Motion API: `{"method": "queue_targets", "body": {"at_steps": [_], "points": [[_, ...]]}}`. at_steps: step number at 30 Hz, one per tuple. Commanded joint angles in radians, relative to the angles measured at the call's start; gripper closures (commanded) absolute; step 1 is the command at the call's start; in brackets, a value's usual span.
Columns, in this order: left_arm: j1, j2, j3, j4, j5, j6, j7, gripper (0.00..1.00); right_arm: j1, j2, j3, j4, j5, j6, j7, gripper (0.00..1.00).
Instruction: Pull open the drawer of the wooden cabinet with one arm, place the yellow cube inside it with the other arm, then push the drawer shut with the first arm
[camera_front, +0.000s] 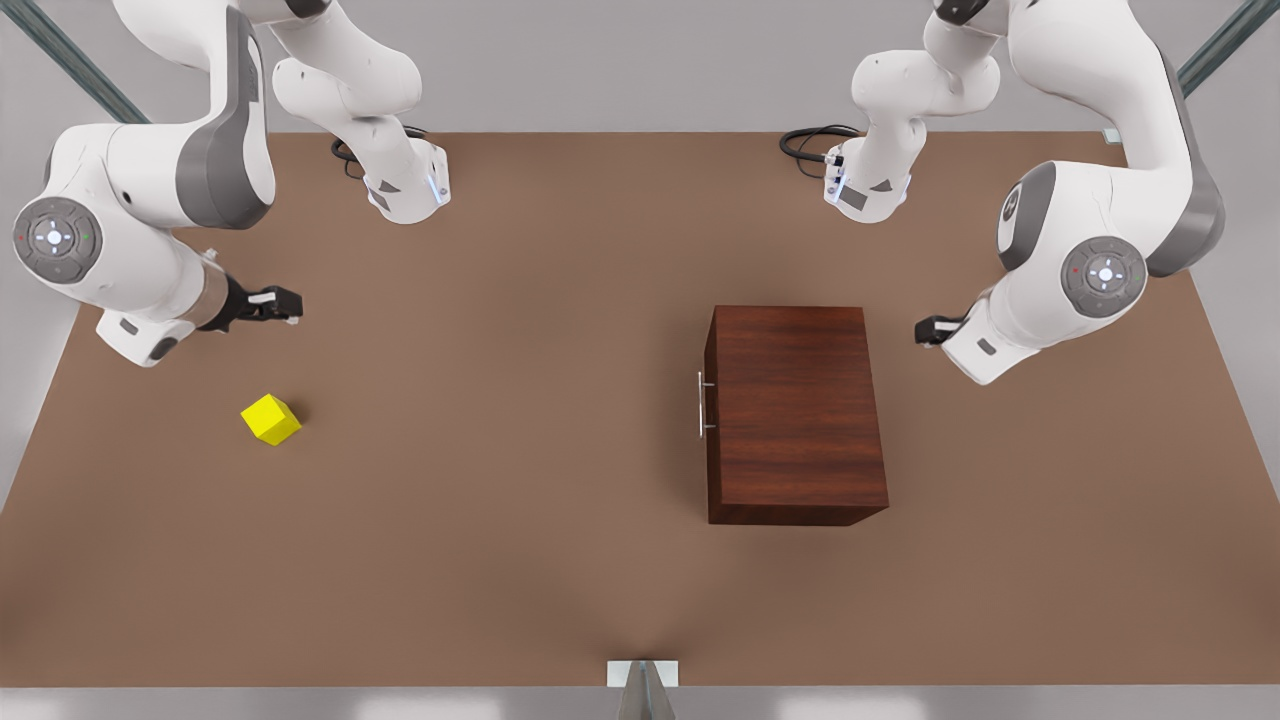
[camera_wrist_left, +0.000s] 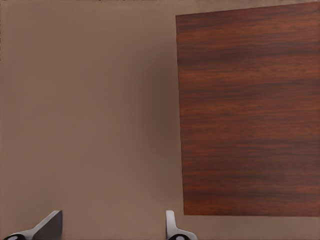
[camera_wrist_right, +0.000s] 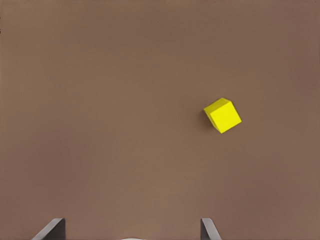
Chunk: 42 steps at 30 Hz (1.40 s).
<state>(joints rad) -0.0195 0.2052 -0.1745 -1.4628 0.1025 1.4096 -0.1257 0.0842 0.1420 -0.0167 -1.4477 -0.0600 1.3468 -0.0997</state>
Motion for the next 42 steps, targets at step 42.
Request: {"method": "queue_targets", "body": {"at_steps": [42], "points": [[-0.728,0.757,0.118,0.576,0.217,0.157,-0.848,0.0,-0.314,0.341,-0.049,-0.471,0.065,0.951,-1.008,0.0]]}}
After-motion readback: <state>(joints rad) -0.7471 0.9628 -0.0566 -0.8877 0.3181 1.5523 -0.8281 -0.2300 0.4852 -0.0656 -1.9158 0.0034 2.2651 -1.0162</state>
